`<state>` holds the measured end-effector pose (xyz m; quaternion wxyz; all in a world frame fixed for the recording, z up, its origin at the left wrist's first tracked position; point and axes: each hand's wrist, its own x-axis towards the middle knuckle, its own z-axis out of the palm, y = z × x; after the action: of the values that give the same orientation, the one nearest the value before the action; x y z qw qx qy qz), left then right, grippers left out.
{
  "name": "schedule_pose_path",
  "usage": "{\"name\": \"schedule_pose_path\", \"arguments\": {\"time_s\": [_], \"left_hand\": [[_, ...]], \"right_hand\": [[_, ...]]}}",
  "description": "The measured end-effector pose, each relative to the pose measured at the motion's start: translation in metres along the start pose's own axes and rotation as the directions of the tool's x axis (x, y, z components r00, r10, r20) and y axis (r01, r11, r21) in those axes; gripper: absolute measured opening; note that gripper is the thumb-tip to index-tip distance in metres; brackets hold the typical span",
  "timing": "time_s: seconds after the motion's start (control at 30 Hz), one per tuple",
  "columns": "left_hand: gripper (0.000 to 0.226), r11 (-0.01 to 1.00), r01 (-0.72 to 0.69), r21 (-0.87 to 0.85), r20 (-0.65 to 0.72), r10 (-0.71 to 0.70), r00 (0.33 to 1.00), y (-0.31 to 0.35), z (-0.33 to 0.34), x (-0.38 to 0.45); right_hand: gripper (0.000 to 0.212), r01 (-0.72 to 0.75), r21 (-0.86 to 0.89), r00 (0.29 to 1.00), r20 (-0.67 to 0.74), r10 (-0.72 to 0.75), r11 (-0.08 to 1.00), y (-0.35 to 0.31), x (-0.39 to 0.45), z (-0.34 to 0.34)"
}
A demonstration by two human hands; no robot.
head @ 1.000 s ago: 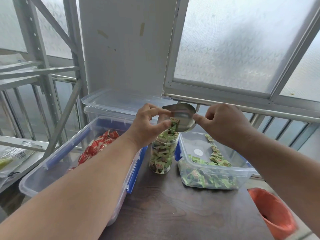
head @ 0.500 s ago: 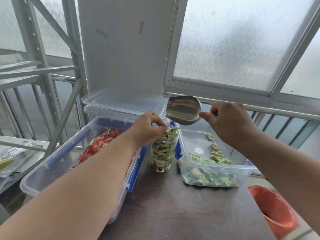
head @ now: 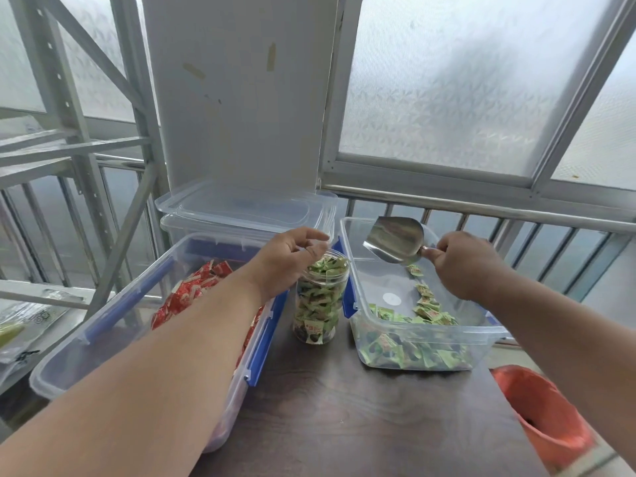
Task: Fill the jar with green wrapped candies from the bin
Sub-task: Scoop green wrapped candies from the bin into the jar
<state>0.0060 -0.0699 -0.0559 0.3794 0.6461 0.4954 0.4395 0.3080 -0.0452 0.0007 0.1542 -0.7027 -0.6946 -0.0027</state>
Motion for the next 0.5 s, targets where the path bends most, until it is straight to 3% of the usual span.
{"name": "schedule_pose_path", "arguments": {"time_s": [0.07,0.17,0.33,0.5], "left_hand": [[0.065,1.000,0.011,0.019,0.030,-0.012,0.999,-0.005,-0.002,0.002],[0.091,0.999,0.035,0.041,0.110,-0.039,0.993,-0.009,-0.001,0.003],[0.104,0.997,0.060,0.048,0.147,-0.066,0.987,-0.015,-0.001,0.008],[0.100,0.994,0.081,0.074,0.161,-0.092,0.983,-0.020,-0.001,0.010]], "right_hand": [[0.017,-0.025,-0.070,1.000,0.008,0.025,0.997,0.014,0.006,0.008],[0.021,-0.041,-0.193,0.998,0.036,0.049,0.980,0.027,0.010,0.019],[0.034,-0.057,-0.245,0.994,-0.103,0.032,0.968,0.049,0.018,0.043],[0.033,0.007,-0.284,0.997,-0.071,-0.029,0.959,0.044,0.029,0.051]]}}
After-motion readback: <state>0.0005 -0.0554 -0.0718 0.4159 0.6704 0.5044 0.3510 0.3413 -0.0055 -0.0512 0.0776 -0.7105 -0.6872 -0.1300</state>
